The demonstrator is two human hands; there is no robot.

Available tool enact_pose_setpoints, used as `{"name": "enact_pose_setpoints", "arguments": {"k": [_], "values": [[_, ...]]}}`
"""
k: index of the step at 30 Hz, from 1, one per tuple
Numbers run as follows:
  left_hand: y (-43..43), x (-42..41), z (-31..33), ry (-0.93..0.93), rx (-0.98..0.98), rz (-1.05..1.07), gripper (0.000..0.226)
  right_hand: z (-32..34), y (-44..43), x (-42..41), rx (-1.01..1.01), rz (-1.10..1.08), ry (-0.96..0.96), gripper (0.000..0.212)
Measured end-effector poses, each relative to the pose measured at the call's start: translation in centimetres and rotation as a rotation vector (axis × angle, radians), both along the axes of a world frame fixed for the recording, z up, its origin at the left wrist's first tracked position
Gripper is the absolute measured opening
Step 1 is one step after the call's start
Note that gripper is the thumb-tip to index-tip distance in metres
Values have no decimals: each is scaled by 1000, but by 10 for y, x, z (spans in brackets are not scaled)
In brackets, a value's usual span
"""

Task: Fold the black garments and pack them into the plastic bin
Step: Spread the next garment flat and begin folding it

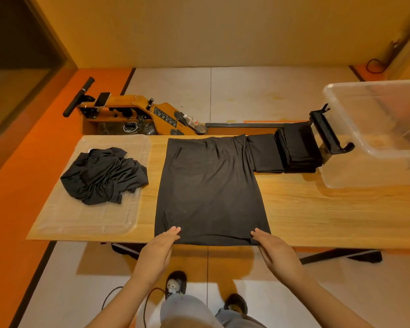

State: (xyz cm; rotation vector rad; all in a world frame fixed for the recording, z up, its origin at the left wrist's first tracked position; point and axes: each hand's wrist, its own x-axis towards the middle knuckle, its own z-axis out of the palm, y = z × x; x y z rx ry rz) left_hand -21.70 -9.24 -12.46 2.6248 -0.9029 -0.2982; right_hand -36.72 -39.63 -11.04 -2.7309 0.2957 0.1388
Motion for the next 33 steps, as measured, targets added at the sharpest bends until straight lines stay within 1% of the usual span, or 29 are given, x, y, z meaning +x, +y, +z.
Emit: {"name": "enact_pose_setpoints", "arguments": {"k": [2, 4, 6, 10, 12, 13, 14, 15, 18, 20, 23, 25, 27, 29, 33], "values": [[-3, 4, 15, 31, -34, 59, 30, 14, 2, 4, 62, -83, -20, 28], [-6, 9, 27, 20, -22, 43, 15, 27, 5, 12, 112, -146, -83, 19], [-8, 14, 37, 19, 7, 9, 4, 36, 7, 20, 145, -170, -110, 14], [-9, 24, 47, 46, 109, -48, 22, 43, 8, 30, 204, -193, -86, 7], [-5, 29, 49, 40, 153, -80, 36, 45, 5, 33, 246, -205, -105, 4], [-2, 32, 49, 31, 163, -87, 38, 46, 3, 34, 275, -212, -122, 3], [1, 33, 50, 36, 160, -73, 35, 47, 1, 34, 299, -214, -142, 4], [3, 33, 51, 43, 140, -48, 31, 47, -1, 34, 313, -211, -164, 5], [3, 35, 53, 133, 56, 39, 30, 49, -3, 38, 364, -212, -198, 8], [1, 42, 56, 248, -77, 114, 28, 51, -6, 44, 409, -227, -221, 10], [-7, 61, 71, 384, -315, 299, 31, 60, -14, 63, 508, -255, -256, 17], [-18, 80, 87, 453, -401, 395, 29, 69, -20, 82, 567, -283, -264, 20], [-29, 106, 100, 508, -433, 410, 29, 79, -28, 106, 596, -314, -266, 18], [-39, 137, 109, 540, -415, 368, 28, 88, -39, 133, 597, -338, -235, 12], [-69, 216, 119, 530, -359, 295, 23, 92, -68, 204, 473, -380, -202, 8]]}}
